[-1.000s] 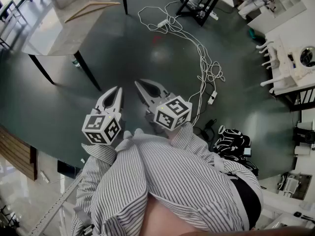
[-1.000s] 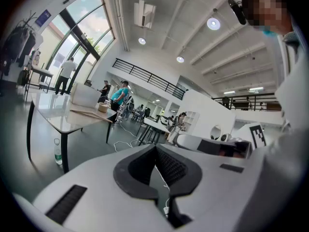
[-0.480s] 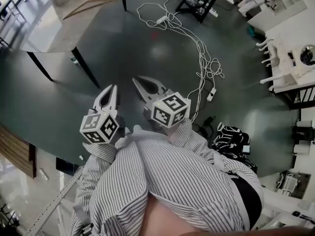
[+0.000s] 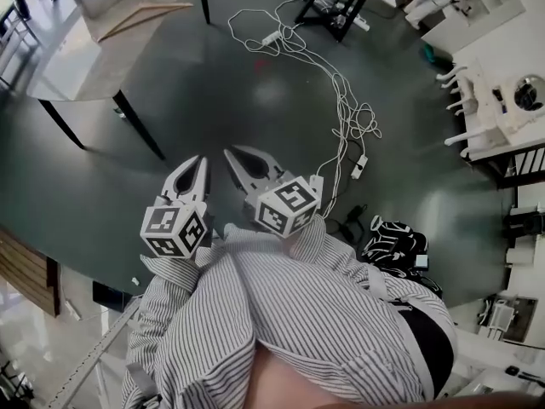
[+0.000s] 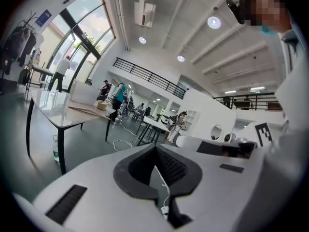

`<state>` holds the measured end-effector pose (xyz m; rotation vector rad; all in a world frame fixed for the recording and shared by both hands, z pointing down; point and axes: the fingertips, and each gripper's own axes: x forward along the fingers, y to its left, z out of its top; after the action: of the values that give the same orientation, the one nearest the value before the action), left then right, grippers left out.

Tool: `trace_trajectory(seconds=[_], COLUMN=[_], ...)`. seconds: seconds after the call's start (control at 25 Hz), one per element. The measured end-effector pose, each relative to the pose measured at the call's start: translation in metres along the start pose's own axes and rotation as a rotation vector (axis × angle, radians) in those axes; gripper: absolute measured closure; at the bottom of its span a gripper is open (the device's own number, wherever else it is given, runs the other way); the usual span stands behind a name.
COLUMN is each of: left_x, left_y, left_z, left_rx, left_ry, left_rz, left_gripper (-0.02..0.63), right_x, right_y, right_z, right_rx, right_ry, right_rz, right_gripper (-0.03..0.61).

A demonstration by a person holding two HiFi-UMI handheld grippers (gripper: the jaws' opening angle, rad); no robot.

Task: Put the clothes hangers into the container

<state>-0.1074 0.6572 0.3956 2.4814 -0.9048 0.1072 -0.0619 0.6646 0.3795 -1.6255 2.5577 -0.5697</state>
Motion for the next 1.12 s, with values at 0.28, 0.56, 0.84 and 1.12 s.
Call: trace_trajectory(seconds=[0.28, 0.56, 0.84, 1.12], left_x=[0.015, 0.038, 0.089, 0.151], left_y=[0.013, 0.038, 0.085, 0.164], left_z=[-0.016, -0.008, 0.026, 0.098], left_rx=[-0.073, -0.079, -0.074, -0.04], left_ry=[0.019, 0.01, 0.008, 0.019], left_rz=[0.11, 0.126, 0.098, 0.078], left_gripper=[0.604, 0.604, 0.604, 0.604], right_x=[-0.007, 0.022, 0.09, 0.198], right_y=[-0.019, -0.057, -0.077, -0.103], right_z=[-0.013, -0.001, 0.012, 0.05], right_rx=[-0.007, -0.04, -0.036, 0.01], right_ry=[0.046, 0.054, 0.048, 0.027], right_rz=[0.026, -0.004, 0.03, 0.037], right_gripper=[0.564, 0.565, 0.565, 0.563])
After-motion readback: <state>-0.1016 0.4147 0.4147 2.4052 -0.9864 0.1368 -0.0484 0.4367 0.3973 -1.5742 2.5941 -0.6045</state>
